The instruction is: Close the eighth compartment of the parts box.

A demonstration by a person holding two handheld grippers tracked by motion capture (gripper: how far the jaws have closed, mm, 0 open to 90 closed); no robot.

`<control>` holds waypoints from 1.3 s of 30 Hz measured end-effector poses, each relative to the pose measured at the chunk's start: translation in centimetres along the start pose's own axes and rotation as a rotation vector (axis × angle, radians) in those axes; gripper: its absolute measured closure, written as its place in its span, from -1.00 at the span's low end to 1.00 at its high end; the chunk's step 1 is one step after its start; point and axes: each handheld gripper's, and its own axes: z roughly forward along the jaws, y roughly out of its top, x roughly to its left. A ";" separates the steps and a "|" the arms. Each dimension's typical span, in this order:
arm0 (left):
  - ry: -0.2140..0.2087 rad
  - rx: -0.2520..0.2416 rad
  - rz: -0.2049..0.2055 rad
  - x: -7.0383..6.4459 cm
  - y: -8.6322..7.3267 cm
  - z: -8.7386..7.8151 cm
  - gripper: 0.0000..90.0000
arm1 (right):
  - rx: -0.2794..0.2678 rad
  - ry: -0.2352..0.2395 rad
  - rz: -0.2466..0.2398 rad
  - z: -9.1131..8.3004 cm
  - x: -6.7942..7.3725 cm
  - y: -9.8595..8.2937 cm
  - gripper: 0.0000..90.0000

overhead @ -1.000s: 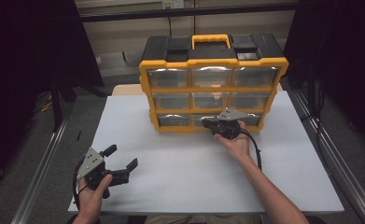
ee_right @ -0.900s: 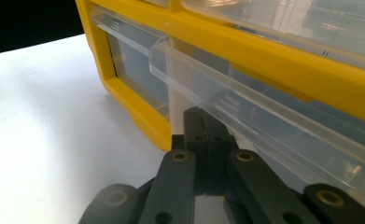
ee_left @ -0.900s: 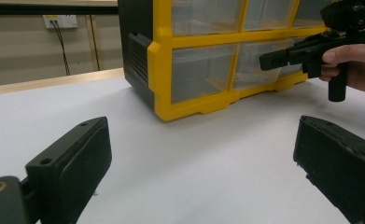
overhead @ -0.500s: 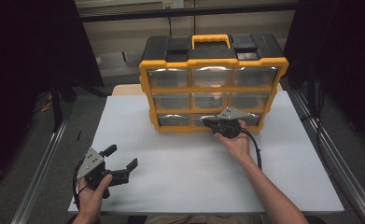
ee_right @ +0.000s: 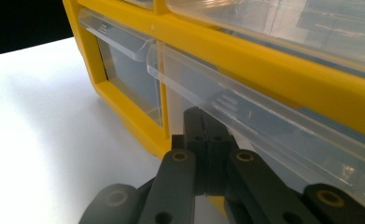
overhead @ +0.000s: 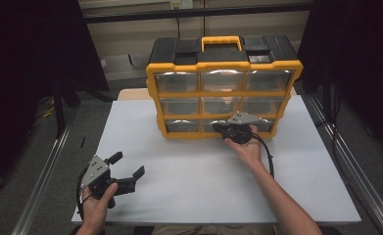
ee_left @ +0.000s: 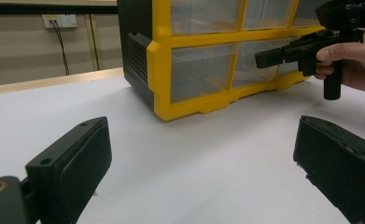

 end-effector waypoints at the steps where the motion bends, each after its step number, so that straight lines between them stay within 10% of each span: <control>1: -0.002 0.000 0.000 0.0 0.0 0.0 -0.90 | -0.002 0.007 0.008 0.0 0.0 0.0 1.00; 28: -0.010 0.014 -0.008 0.0 0.0 0.9 -0.90 | 0.049 -0.046 0.021 0.4 -0.2 -0.6 1.00; 39: -0.008 0.015 -0.012 0.1 -0.1 0.5 -0.90 | 0.025 0.015 0.031 -0.3 0.9 -0.5 0.73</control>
